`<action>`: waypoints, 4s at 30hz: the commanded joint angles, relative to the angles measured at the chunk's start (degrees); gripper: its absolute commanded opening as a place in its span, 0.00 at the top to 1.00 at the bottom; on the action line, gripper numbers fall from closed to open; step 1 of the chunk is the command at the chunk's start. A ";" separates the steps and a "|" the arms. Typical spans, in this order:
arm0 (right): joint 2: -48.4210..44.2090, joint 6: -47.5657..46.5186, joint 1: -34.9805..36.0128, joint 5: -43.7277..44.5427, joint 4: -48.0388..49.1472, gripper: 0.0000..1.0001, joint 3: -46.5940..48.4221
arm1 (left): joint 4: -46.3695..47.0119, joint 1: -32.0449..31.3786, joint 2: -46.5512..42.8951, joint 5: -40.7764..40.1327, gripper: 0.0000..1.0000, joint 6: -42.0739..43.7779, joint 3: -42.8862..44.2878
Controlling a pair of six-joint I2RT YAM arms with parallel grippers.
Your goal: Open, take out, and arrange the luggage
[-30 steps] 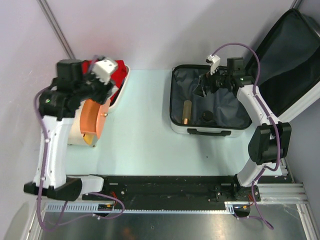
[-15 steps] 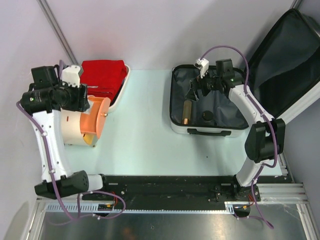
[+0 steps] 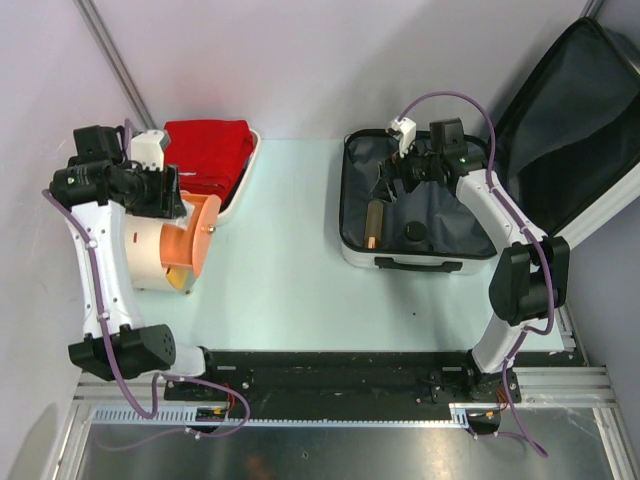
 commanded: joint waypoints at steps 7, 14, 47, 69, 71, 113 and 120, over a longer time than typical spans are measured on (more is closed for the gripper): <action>-0.60 -0.79 -0.07 0.66 0.60 0.02 1.96 | 0.41 -1.51 2.14 -0.47 0.73 -3.23 -0.01; -0.69 -0.53 -0.60 0.22 0.78 0.02 1.96 | 0.68 -2.57 2.06 -2.49 0.70 -3.67 -3.88; -1.04 0.09 -0.69 0.04 1.04 0.02 1.09 | 4.54 -25.07 5.13 -12.06 0.52 1.25 -7.74; -2.09 0.09 -1.56 0.31 1.40 0.02 -0.67 | 13.95 -14.87 7.77 -31.07 0.50 18.29 -12.76; -2.27 0.09 -1.56 0.22 1.40 0.02 -0.85 | 13.51 -15.14 6.38 -27.47 0.44 20.31 -11.27; -3.24 0.52 -2.09 -0.57 1.48 0.02 -1.99 | 11.40 -15.84 9.53 -24.73 0.42 81.40 -27.70; -3.15 0.52 -2.18 -0.40 1.57 0.02 -1.73 | 11.75 -14.87 10.58 -24.73 0.48 82.90 -27.17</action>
